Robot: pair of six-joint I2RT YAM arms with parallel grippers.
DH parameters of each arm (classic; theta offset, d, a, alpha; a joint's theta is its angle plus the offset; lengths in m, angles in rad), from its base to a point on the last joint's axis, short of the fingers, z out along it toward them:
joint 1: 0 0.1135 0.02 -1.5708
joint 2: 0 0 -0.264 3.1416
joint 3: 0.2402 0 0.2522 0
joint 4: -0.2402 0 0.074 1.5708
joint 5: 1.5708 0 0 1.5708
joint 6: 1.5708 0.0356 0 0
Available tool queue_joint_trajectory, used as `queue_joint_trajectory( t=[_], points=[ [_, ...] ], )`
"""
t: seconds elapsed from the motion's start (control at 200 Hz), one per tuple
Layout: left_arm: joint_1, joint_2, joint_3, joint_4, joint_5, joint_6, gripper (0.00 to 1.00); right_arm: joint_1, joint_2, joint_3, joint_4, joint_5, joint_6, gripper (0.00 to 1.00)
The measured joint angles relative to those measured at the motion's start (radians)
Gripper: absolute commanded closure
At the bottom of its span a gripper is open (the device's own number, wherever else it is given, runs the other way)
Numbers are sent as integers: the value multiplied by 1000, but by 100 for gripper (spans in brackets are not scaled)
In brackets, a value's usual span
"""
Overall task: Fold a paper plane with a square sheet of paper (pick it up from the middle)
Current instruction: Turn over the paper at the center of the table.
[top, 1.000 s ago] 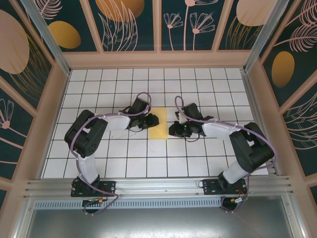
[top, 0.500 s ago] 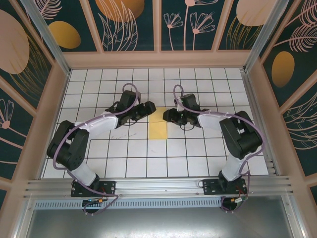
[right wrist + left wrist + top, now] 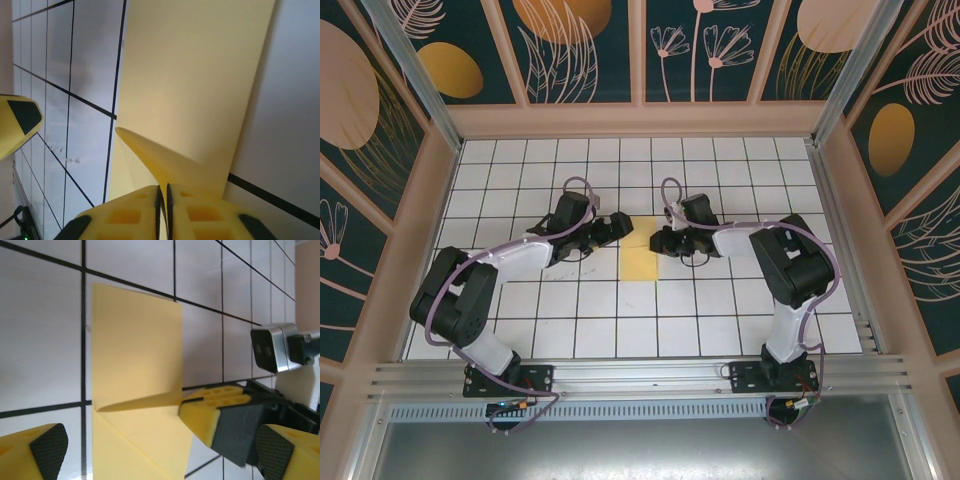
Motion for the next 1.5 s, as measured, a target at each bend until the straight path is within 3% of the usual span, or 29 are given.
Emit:
queue_joint_trajectory(
  t=[0.445, 0.831, 0.931, 1.021, 1.141, 1.221, 1.501],
  points=[
    [0, 43, -88, 188, 220, -79, 37, -68, -3, -109, 197, -46, 83, 97],
    [-12, 212, 8, 203, 258, -69, 33, -72, -3, -118, 257, -76, 118, 93],
    [-13, 259, 49, 199, 264, -67, 39, -72, -3, -118, 267, -83, 124, 90],
    [-13, 283, 71, 196, 270, -64, 49, -72, -3, -118, 271, -86, 133, 80],
    [-13, 294, 85, 187, 274, -36, 63, -76, -11, -118, 264, -78, 133, 55],
    [-13, 294, 86, 183, 272, -25, 73, -84, -45, -124, 255, -61, 152, 43],
    [-13, 282, 90, 122, 214, 62, 91, -126, -294, -137, 172, 94, 161, 27]
  ],
)
